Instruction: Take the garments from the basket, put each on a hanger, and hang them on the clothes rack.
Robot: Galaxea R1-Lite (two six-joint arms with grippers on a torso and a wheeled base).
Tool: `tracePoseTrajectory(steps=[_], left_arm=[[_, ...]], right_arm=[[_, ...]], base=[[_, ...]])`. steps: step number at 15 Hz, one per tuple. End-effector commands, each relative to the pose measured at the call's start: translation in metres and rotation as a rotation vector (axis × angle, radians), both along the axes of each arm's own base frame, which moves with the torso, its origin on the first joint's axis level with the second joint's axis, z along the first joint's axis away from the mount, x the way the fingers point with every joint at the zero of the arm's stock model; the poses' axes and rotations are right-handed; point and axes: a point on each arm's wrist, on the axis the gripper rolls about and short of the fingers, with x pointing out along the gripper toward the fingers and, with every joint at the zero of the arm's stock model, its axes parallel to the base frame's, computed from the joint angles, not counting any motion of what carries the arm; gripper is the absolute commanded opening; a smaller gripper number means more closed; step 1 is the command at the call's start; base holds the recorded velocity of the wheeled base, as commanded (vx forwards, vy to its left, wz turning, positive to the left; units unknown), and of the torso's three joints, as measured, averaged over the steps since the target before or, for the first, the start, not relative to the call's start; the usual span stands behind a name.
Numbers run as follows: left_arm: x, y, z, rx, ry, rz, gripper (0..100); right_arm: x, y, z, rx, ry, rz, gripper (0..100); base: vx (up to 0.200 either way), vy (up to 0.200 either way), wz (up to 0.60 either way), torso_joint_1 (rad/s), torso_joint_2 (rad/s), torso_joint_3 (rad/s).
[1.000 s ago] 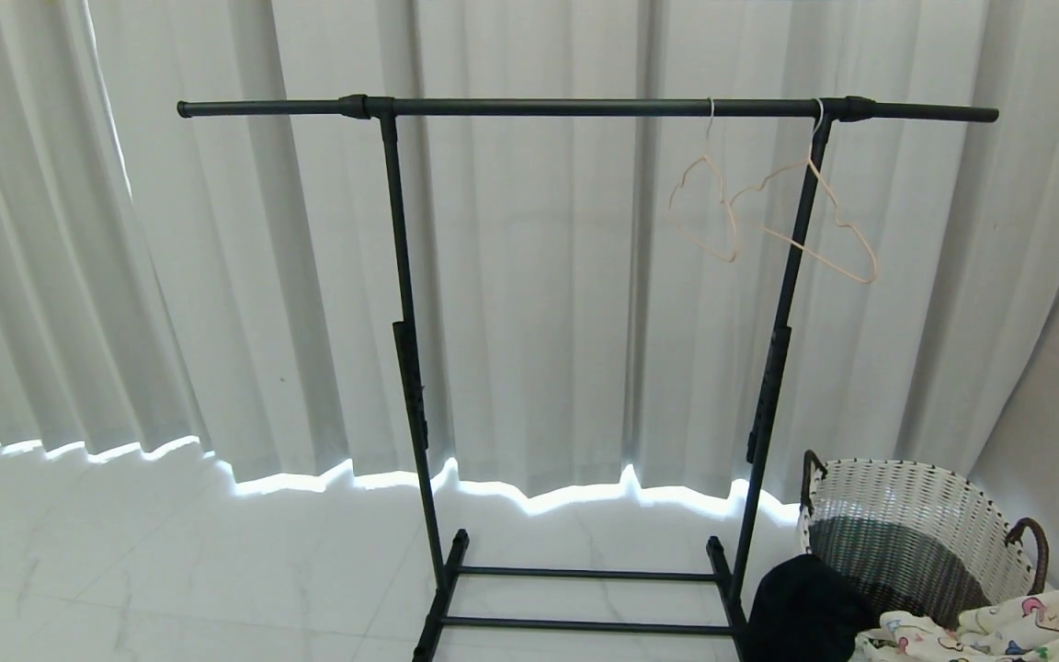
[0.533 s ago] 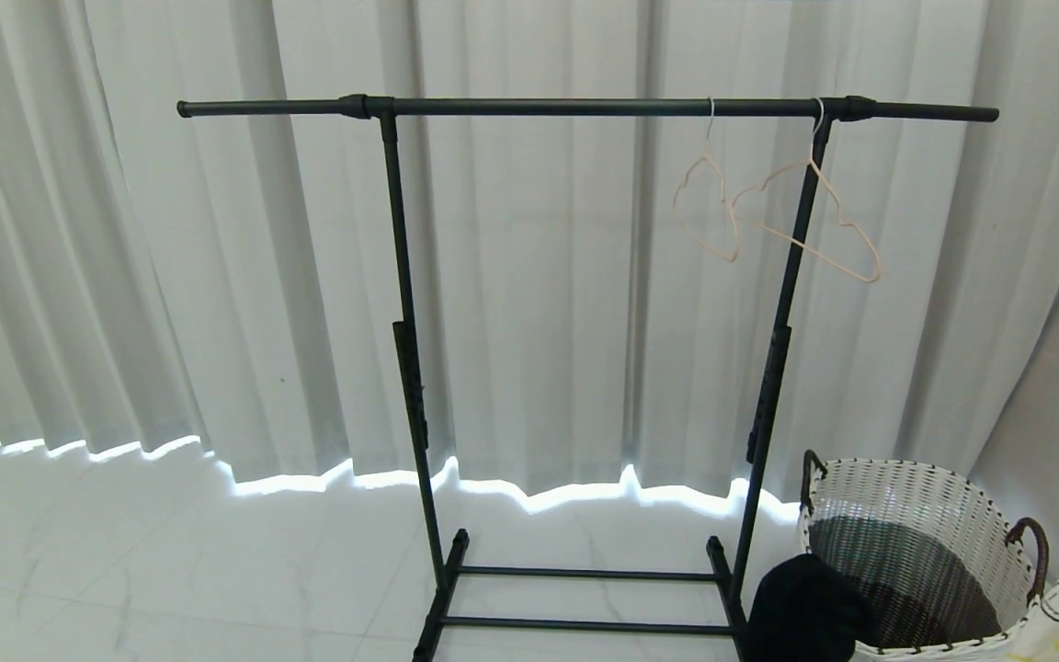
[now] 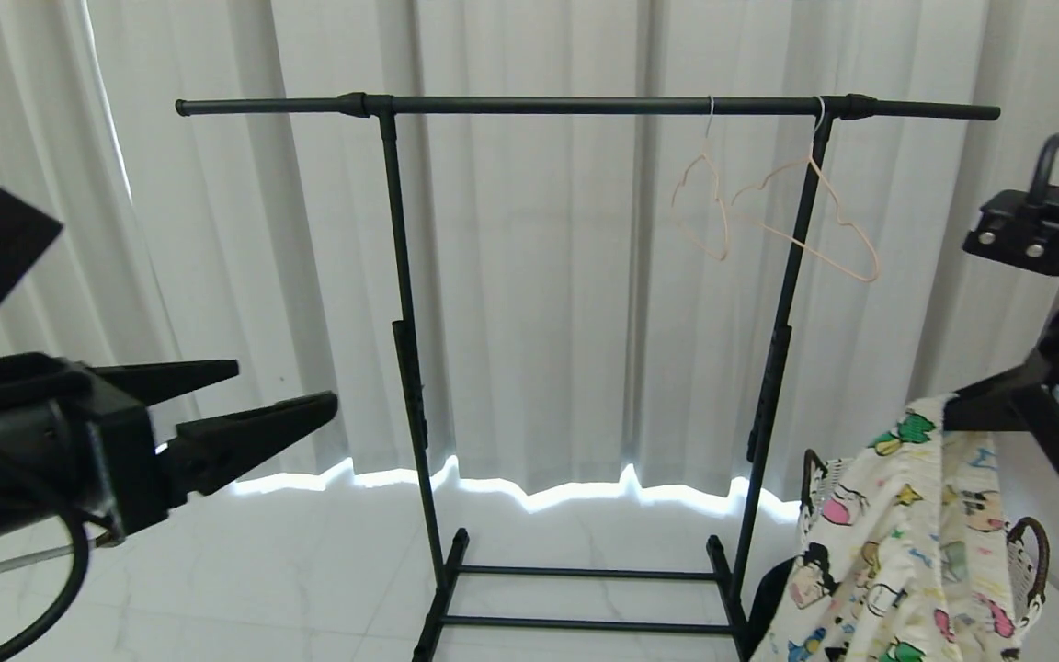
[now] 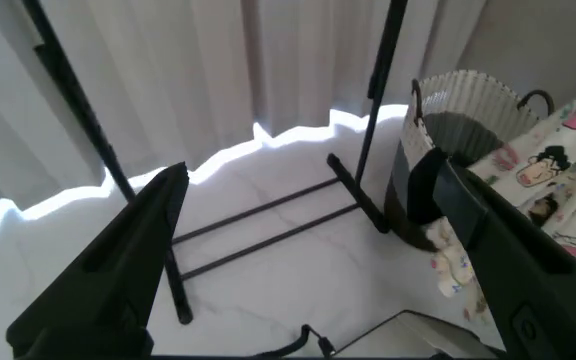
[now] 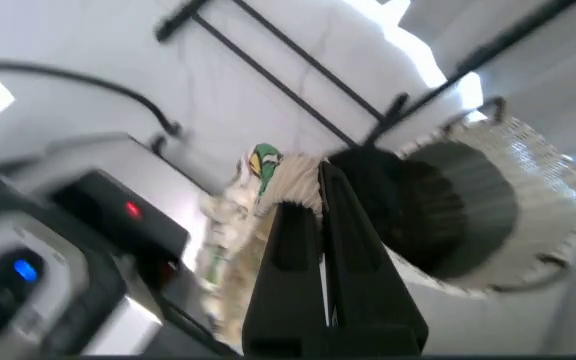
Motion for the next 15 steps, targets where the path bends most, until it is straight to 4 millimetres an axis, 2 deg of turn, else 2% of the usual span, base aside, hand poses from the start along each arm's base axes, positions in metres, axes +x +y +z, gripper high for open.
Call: tracePoseTrajectory(steps=[1,5,9,11,15], left_arm=[[0.046,-0.025,-0.016,0.046,0.113,-0.037,100],[0.051,-0.061,-0.033,0.038,0.211,-0.146,100],[0.053,-0.117,-0.046,-0.072,0.241,-0.213,100],[0.045,-0.14,-0.055,-0.058,0.252,-0.259,100],[0.066,-0.17,-0.066,-0.062,0.246,-0.271,100]], right_arm=[[0.019,0.038,-0.008,0.03,0.036,0.022,0],[0.048,0.083,-0.006,0.102,0.007,0.052,0],[0.07,0.107,-0.003,0.135,-0.028,0.067,0],[0.072,0.117,0.001,0.162,-0.033,0.074,0],[0.061,0.13,0.008,0.204,-0.033,0.104,0]], base=[[0.0,0.0,0.0,0.0,0.0,0.0],[0.0,0.0,0.0,0.0,0.0,0.0],[0.0,0.0,0.0,0.0,0.0,0.0],[0.0,0.0,0.0,0.0,0.0,0.0],[0.0,0.0,0.0,0.0,0.0,0.0]])
